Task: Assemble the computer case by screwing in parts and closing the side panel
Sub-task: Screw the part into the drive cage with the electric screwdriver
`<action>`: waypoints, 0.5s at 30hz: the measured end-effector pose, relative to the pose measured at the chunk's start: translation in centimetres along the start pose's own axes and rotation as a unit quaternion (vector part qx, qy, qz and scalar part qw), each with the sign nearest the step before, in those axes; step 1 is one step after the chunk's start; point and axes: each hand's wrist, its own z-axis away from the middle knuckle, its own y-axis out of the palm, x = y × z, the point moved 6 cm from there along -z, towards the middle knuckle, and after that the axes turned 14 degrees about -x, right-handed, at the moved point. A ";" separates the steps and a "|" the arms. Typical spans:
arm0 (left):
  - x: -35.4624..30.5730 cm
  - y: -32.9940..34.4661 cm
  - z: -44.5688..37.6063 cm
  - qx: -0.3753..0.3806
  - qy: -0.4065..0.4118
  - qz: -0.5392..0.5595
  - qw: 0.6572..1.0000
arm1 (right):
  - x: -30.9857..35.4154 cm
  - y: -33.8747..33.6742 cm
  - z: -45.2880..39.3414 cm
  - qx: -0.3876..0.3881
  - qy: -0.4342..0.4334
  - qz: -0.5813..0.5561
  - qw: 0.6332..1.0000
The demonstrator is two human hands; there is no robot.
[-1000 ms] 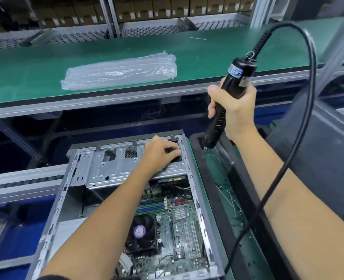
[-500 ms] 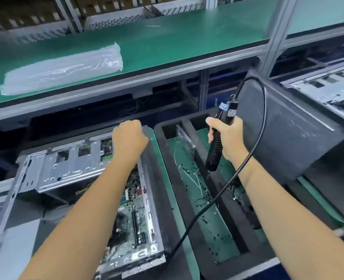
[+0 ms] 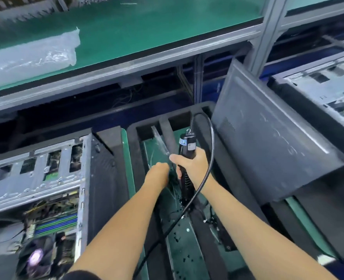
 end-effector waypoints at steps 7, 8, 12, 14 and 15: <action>0.1 2.8 -1.0 -0.023 -0.038 0.068 0.997 | -0.3 1.3 -1.5 0.039 -0.001 0.037 0.999; 0.0 2.8 -1.0 -0.032 -0.047 0.086 0.995 | -0.3 1.5 -1.6 0.043 -0.003 0.043 0.998; 0.2 2.7 -0.4 -0.062 -0.070 0.122 0.988 | -0.6 2.0 -1.9 0.044 0.008 0.061 0.997; 0.0 2.5 -0.4 -0.070 -0.060 0.121 0.988 | -0.7 2.0 -2.0 0.045 0.015 0.057 0.997; 0.0 2.4 -0.4 -0.072 -0.055 0.122 0.988 | -0.7 2.0 -2.0 0.047 0.015 0.054 0.997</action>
